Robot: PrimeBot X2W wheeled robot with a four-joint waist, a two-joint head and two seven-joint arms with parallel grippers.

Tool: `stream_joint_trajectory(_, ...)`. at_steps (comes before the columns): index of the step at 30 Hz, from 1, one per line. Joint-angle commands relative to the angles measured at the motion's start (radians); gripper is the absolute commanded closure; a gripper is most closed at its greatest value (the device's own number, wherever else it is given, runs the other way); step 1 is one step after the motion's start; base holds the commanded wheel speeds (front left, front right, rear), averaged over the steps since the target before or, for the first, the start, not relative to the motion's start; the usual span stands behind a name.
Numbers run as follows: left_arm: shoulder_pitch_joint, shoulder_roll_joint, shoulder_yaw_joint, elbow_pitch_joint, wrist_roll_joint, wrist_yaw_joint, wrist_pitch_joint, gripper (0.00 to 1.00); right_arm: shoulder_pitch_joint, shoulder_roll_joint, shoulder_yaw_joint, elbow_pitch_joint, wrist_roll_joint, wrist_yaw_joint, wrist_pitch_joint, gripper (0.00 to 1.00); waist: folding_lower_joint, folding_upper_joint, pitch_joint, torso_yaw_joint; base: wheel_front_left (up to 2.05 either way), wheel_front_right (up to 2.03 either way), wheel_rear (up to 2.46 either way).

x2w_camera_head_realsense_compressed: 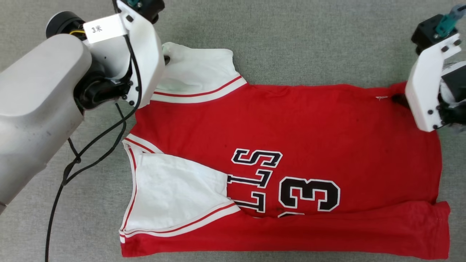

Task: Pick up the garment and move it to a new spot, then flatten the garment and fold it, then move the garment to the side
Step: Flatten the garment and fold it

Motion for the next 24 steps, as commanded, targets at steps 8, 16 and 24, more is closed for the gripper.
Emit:
stream_joint_trajectory(8, 0.040, 0.029, -0.023, -0.005, -0.034, 0.000, -0.074, 1.00, 0.037, -0.008, 0.015, 0.014, 0.047, 0.001, -0.122, 1.00, 0.0000, 0.0000, -0.104, -0.003, 0.00, 0.00, 0.00)
stream_joint_trajectory(16, 0.138, 0.092, -0.060, -0.091, -0.068, 0.000, -0.112, 1.00, 0.156, -0.050, 0.021, -0.020, 0.116, 0.001, -0.237, 1.00, 0.0000, 0.0000, -0.232, 0.003, 0.00, 0.00, 0.00)
stream_joint_trajectory(24, 0.291, 0.179, -0.076, -0.215, -0.104, 0.029, -0.147, 1.00, 0.312, -0.089, 0.023, -0.067, 0.152, 0.001, -0.318, 1.00, 0.0000, 0.0000, -0.317, 0.002, 0.00, 0.00, 0.00)
